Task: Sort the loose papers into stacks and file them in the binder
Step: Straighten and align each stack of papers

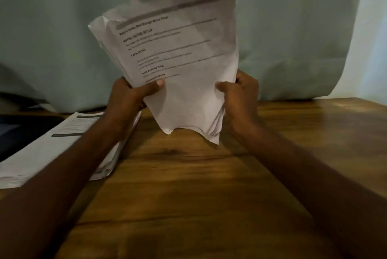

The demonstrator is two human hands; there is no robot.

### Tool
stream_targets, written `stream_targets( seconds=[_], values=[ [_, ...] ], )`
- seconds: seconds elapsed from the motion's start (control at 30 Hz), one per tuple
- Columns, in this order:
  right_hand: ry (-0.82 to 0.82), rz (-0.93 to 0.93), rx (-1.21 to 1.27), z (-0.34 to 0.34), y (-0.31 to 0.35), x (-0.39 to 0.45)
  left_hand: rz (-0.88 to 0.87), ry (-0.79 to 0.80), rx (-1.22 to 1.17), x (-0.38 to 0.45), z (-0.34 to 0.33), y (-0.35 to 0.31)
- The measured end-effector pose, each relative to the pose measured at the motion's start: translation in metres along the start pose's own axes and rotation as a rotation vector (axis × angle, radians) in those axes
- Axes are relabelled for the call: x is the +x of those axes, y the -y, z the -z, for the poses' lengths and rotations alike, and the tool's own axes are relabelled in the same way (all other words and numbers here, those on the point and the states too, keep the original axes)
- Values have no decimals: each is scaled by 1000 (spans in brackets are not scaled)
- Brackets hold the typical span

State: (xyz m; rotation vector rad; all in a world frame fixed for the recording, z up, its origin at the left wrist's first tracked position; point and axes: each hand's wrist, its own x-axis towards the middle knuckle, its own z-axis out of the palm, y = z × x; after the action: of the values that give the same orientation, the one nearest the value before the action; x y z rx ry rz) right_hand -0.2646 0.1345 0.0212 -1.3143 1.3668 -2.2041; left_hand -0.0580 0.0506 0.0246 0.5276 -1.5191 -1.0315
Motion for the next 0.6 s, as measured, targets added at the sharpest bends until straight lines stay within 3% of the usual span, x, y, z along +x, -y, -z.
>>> stream_targets(
  seconds=[0.17, 0.4, 0.6],
  values=[
    [87, -52, -4, 12, -5, -6, 104, 60, 59, -5, 3, 30],
    [224, -194, 68, 14, -6, -4, 23, 24, 61, -3, -9, 20],
    [209, 201, -287, 5, 14, -28, -32, 15, 62, -13, -11, 3]
  ],
)
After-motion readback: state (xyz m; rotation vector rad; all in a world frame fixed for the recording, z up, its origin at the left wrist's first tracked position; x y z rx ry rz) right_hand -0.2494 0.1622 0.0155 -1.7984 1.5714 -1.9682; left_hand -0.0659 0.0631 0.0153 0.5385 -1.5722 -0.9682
